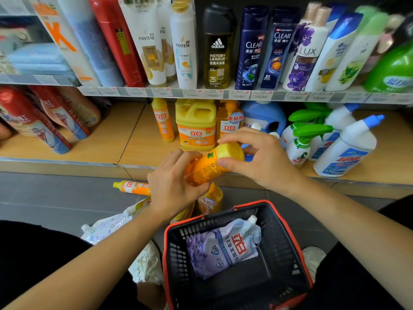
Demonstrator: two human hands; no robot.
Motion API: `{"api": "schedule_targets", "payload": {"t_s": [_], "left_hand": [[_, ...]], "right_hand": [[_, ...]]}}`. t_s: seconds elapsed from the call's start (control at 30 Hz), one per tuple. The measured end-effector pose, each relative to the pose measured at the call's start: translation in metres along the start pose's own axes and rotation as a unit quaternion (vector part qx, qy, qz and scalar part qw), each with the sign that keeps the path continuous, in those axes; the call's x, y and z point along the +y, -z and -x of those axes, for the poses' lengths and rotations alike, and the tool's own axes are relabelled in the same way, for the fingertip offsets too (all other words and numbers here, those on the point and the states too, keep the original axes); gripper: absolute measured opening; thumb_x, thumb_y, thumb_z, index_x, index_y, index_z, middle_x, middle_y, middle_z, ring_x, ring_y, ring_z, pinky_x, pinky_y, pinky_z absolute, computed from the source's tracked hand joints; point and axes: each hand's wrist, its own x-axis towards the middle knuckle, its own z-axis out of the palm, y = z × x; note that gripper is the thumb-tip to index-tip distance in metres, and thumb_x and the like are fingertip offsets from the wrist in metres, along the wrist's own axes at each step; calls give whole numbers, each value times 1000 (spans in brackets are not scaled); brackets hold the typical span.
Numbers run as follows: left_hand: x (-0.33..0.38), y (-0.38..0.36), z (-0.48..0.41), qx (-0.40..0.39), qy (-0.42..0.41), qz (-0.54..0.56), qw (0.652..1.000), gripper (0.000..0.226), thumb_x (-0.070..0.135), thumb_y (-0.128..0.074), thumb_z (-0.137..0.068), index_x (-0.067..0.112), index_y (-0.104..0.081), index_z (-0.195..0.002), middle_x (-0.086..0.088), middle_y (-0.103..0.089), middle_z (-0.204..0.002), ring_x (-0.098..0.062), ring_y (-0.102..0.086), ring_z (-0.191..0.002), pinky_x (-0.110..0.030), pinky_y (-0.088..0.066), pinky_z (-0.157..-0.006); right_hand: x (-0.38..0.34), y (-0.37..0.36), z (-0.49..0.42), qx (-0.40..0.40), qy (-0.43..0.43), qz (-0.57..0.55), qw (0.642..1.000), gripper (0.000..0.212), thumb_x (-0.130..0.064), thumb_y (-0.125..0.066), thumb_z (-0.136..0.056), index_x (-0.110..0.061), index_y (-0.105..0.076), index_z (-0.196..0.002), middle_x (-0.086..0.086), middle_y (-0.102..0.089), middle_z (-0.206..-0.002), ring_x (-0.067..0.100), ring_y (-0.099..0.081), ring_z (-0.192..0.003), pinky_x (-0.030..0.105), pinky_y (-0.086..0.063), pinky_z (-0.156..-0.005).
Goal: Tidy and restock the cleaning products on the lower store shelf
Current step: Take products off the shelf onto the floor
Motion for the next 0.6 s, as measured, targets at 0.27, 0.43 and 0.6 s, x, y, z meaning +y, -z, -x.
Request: {"api": "schedule_targets", "payload": {"t_s": [0.27,0.43,0.6], "left_hand": [[-4,3,0,-79,21,82,993,61,57,-83,-61,39,-64,-116,18,-64,-100,-4,-63,-92,-40,-53,-60],[-4,5,0,-117,47,152,980,59,57,-83,-63,36,-65,-116,19,-66,-101,-2,-65,-91,-35,-56,-68],[-2,5,1,-133,63,145,978,53,62,-84,-58,49,-57,-102,29,-66,-96,6,-64,-89,-13,-45,-66]], "right_hand": [[4,22,-6,-155,-26,-44,987,34,-1,-80,-79,-13,-76,-110,1,-64,-128,10,-56,-124,35,-56,-92],[7,26,-7,-173,-48,-110,978,52,7,-77,-78,-17,-68,-123,-5,-61,-136,4,-55,-127,25,-56,-89],[10,27,-9,-122,-78,-95,985,50,-25,-80,-73,-23,-68,-121,-1,-73,-107,20,-71,-97,44,-62,-79]]}}
